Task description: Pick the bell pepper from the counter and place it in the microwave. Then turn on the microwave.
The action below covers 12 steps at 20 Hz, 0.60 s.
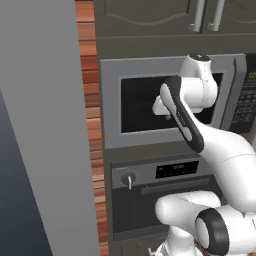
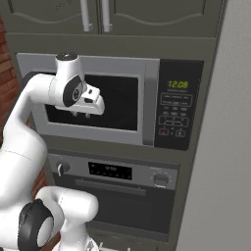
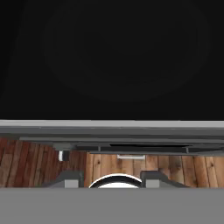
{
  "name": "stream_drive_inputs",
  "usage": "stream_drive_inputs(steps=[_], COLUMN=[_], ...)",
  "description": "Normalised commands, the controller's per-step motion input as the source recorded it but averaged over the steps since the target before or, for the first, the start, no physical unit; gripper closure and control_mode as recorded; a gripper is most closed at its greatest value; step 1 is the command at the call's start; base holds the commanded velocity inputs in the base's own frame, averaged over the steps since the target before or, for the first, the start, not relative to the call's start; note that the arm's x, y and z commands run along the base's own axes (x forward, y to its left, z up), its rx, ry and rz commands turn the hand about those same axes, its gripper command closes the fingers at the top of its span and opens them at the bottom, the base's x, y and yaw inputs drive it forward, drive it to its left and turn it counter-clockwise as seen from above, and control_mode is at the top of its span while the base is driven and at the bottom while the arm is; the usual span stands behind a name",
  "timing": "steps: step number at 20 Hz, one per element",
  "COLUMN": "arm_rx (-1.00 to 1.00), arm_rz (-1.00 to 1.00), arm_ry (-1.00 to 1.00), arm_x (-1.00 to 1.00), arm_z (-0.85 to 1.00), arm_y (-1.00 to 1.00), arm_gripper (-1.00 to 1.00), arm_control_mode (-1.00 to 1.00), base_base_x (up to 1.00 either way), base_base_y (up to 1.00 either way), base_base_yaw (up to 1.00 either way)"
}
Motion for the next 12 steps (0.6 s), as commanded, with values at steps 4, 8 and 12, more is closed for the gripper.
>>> stream_drive_inputs(steps=[4,8,12], arm_rx=[0.00,0.00,0.00], arm_rz=[0.00,0.01,0.07], arm_ry=[-0.05,-0.16,-0.21], arm_x=[-0.01,-0.17,-0.32], arm_z=[0.00,0.01,0.00], arm_y=[0.00,-0.09,-0.36], arm_gripper=[-1.00,-1.00,-1.00], arm_control_mode=[-1.00,-1.00,-1.00], base_base_x=[0.00,0.00,0.00], base_base_y=[0.00,0.00,0.00], base_base_yaw=[0.00,0.00,0.00])
